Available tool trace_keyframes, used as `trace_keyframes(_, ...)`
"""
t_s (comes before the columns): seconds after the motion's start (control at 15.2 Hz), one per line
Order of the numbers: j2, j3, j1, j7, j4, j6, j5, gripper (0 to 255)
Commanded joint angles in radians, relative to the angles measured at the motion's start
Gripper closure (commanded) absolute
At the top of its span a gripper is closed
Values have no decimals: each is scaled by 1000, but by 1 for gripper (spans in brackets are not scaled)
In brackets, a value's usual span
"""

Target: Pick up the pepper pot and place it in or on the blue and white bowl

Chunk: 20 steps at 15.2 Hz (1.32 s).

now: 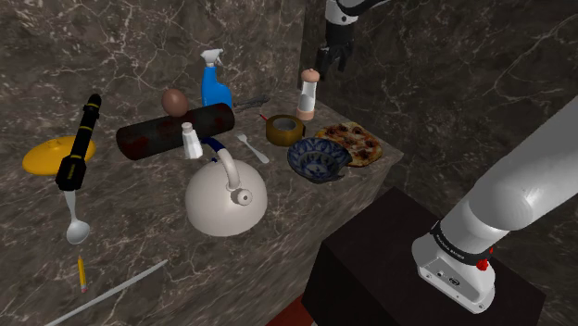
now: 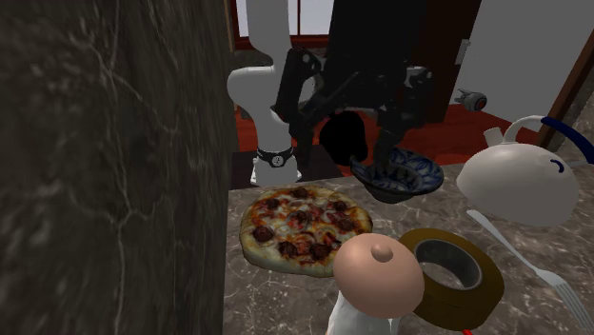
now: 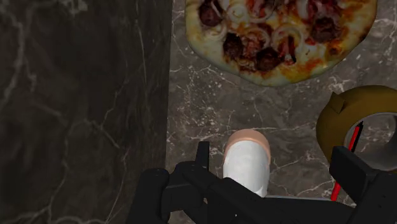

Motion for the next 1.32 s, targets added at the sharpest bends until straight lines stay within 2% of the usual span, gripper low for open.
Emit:
trace_keyframes(0.0, 84, 6, 1, 18, 91, -1, -24, 0)
trace_keyframes(0.26, 240, 9, 8, 41, 275, -17, -70, 0)
trace_keyframes(0.79, 259, 1, 0, 48, 202, 77, -78, 0)
trace_keyframes(1.25, 259, 1, 0, 48, 202, 77, -78, 0)
